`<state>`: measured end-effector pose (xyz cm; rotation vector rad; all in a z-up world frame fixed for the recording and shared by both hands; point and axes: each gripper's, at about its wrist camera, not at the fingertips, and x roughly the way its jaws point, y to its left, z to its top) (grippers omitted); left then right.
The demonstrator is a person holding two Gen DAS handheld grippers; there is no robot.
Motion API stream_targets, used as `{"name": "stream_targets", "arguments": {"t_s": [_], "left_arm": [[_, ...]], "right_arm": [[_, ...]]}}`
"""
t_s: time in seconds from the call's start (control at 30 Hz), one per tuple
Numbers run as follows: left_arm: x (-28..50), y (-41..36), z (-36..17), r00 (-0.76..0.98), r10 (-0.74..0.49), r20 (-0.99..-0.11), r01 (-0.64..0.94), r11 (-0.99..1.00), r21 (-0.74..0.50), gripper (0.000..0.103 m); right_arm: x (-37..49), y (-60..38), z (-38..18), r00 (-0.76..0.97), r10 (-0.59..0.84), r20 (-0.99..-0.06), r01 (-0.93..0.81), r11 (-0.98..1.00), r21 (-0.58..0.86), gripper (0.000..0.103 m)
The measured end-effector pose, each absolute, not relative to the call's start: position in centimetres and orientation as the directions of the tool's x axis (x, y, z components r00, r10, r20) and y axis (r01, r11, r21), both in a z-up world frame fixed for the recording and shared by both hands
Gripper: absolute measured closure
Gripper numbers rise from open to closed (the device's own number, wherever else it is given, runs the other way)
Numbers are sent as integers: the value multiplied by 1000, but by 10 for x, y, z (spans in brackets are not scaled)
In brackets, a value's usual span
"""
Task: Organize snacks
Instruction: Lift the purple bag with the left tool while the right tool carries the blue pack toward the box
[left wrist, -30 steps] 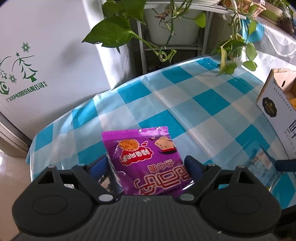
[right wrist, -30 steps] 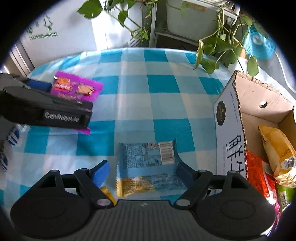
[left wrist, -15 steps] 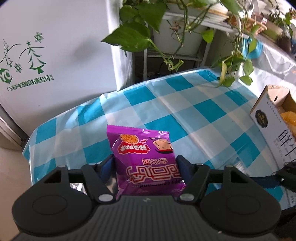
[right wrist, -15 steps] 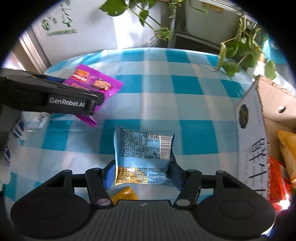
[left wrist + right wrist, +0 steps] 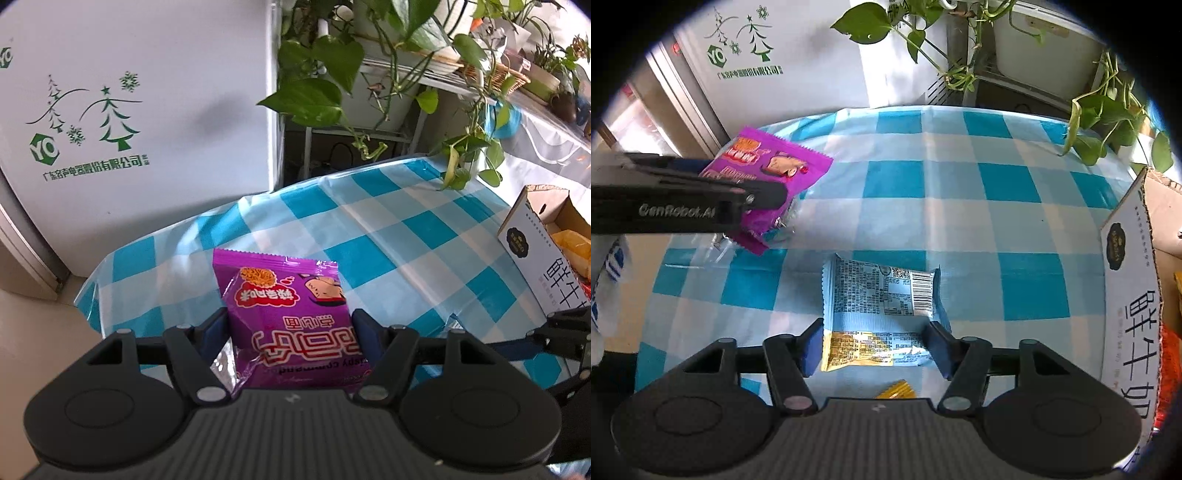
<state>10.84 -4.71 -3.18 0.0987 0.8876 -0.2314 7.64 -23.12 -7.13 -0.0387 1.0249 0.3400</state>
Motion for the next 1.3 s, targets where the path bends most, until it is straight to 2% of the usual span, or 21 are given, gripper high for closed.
{"name": "stream_targets", "arguments": {"t_s": [0.07,0.13,0.53,0.63,0.77,0.97,1.3], "left_arm": [[107,-44,-31,611,-164,-775,238,971,-18,33],[106,-41,-28,614,-171,-770,236,971,-27,33],[101,-40,-21,633,-200,-748,244,968,-52,33],[100,-39,-21,638,-200,-743,244,968,-51,33],[99,-41,-19,645,-198,-738,246,968,-45,33],[98,-45,-18,652,-199,-732,251,967,-39,33],[96,-51,-14,675,-177,-717,253,967,0,33]], "right_arm": [[77,-233,-69,467,280,-839,-300,942,148,19],[77,-235,-66,479,283,-831,-297,943,150,15],[86,-220,-89,453,203,-868,-273,958,82,12],[84,-213,-90,470,165,-867,-281,959,30,18],[81,-209,-86,491,140,-860,-289,957,-8,36],[80,-213,-78,501,171,-848,-283,959,26,39],[82,-233,-38,598,212,-773,-220,971,95,39]]}}
